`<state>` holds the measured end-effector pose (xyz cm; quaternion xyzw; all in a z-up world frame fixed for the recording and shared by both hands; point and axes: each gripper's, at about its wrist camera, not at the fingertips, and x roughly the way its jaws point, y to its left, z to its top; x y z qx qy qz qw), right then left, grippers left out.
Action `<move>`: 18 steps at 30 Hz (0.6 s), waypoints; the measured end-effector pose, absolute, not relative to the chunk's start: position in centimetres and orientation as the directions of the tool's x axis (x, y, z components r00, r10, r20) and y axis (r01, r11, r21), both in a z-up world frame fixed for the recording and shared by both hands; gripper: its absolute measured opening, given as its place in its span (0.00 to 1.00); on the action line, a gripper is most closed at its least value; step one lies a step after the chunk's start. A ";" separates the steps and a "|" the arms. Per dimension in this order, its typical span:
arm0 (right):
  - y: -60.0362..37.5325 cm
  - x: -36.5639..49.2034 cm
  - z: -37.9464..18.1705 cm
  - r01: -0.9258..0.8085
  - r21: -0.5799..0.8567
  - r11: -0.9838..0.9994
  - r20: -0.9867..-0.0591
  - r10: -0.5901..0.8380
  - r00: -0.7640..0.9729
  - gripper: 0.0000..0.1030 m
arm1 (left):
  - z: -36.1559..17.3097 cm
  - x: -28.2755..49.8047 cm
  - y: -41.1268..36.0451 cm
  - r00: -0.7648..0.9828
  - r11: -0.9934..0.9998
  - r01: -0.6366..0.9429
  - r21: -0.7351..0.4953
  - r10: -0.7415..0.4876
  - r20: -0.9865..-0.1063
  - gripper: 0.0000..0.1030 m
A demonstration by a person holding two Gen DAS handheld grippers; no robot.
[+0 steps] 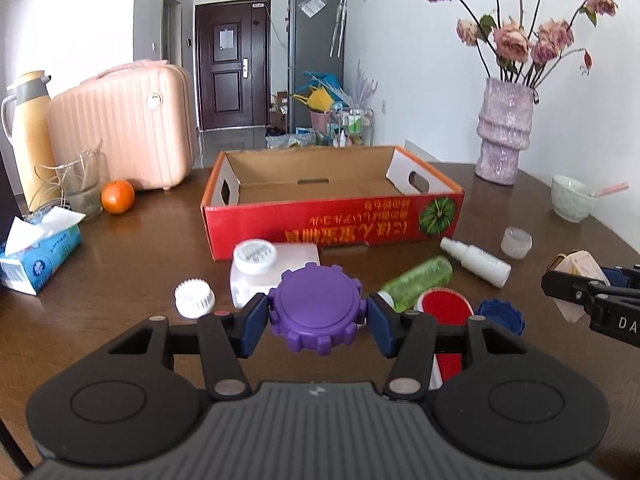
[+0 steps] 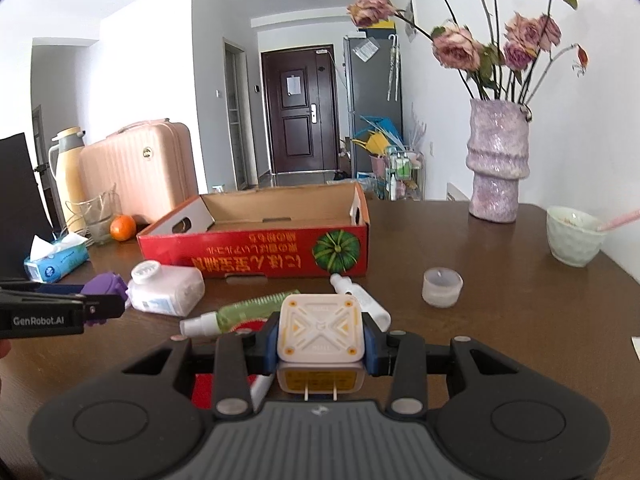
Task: Organize rigid objects
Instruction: 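Carry the purple cap and cream block into the cardboard box with both tools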
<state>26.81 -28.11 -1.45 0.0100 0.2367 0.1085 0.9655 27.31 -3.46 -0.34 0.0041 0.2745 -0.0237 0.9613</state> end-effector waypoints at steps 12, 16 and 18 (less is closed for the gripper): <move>-26.2 29.4 0.9 -0.231 0.054 0.971 -0.428 0.231 0.874 0.37 | 2.3 29.5 -2.7 0.877 0.998 0.057 -0.031 -0.065 -0.476 0.53; -25.4 30.8 1.4 -0.242 0.047 0.969 -0.423 0.239 0.874 0.37 | 3.0 30.6 -2.6 0.885 0.998 0.053 -0.042 -0.066 -0.460 0.53; -25.0 31.6 1.6 -0.246 0.047 0.968 -0.419 0.243 0.875 0.37 | 3.2 31.2 -2.5 0.888 0.998 0.050 -0.048 -0.067 -0.455 0.53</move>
